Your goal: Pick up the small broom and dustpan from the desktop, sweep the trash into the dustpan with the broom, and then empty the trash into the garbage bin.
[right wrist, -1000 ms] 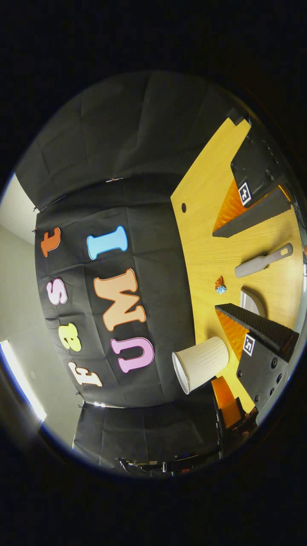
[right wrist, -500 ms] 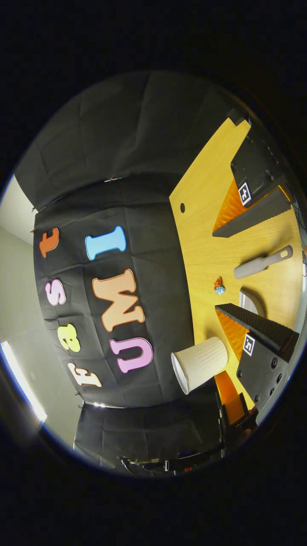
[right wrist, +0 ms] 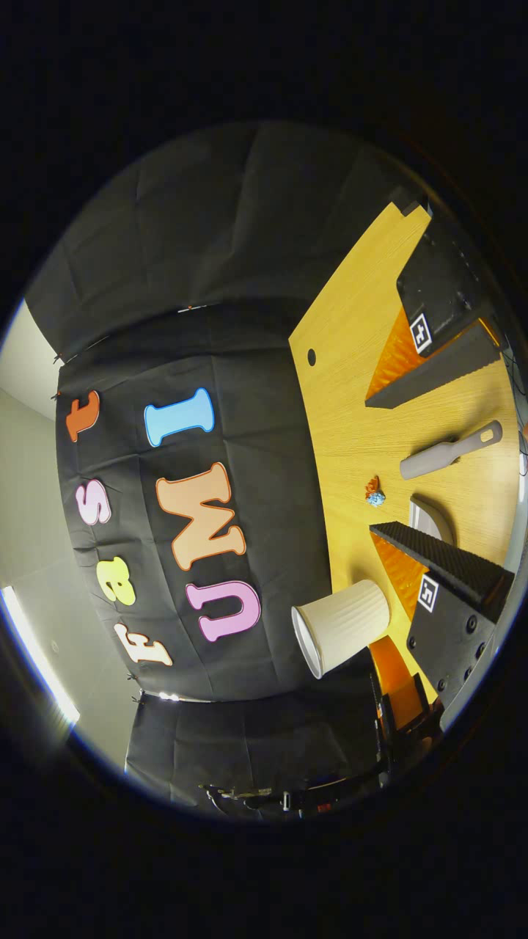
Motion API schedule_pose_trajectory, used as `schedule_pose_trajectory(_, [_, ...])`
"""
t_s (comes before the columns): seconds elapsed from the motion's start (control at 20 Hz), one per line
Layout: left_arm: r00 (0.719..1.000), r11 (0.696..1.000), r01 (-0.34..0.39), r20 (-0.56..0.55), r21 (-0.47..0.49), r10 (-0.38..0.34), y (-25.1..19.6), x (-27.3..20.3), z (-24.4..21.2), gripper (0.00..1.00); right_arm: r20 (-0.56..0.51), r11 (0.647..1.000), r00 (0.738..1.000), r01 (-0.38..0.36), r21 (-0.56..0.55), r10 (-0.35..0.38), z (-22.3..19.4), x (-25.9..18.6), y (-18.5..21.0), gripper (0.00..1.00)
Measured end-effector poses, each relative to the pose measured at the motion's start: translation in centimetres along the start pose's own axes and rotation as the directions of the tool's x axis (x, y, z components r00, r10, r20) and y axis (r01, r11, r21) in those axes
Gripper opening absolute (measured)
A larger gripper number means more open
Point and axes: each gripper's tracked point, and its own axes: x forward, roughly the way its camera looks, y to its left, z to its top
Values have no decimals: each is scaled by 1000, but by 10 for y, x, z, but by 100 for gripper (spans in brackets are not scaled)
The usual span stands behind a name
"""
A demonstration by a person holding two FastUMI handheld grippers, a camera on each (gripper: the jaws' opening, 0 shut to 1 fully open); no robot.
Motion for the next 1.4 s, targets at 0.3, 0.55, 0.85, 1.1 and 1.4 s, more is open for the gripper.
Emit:
schedule_pose_trajectory(0.3, [1000, 1000, -13, -2, 5, 13, 3, 0, -2, 95, -2, 1000, 1000, 1, 1, -1, -2, -1, -1, 92])
schedule_pose_trajectory(0.55, [999, 1000, -31, -10, -4, 31, 7, 0, -5, 95, -2, 1000, 1000, 0, -1, 0, -4, 0, 1, 92])
schedule_pose_trajectory(0.85, [999, 1000, -26, -24, 8, 26, 3, -2, -8, 95, -8, 1000, 1000, -2, 3, 2, -7, -1, 1, 92])
schedule_pose_trajectory(1.1, [999, 1000, -25, -45, 9, 25, 3, 0, -16, 95, -25, 1000, 1000, -12, -2, 12, -13, 0, 4, 92])
schedule_pose_trajectory(1.4, [993, 1000, -8, -122, 5, 8, 6, 5, -46, 95, -108, 999, 993, -46, -15, 44, -44, 18, 3, 92])
